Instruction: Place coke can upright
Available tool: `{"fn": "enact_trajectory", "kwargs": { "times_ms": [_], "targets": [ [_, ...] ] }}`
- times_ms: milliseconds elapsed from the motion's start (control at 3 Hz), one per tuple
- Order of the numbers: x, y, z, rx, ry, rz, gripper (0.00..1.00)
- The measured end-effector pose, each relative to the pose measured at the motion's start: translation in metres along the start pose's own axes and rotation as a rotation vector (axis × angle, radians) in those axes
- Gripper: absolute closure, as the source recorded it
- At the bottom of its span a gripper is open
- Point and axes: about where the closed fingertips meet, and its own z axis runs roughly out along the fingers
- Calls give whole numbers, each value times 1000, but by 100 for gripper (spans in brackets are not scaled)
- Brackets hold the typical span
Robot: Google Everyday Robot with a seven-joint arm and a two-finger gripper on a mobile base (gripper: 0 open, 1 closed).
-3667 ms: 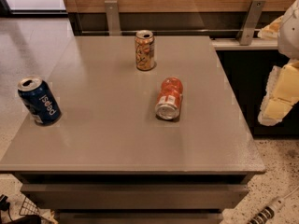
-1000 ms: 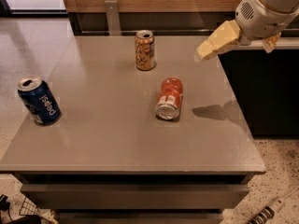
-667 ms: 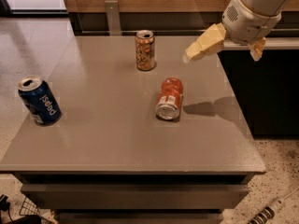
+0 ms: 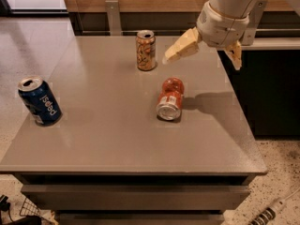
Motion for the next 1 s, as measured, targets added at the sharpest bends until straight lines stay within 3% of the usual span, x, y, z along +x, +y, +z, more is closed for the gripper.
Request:
{"fn": "enact_trajectory", "kwargs": {
  "times_ms": [667, 1000],
  "targets": [
    [2, 28, 37, -38, 25, 80, 0],
    [3, 30, 53, -63, 30, 99, 0]
  ]
}}
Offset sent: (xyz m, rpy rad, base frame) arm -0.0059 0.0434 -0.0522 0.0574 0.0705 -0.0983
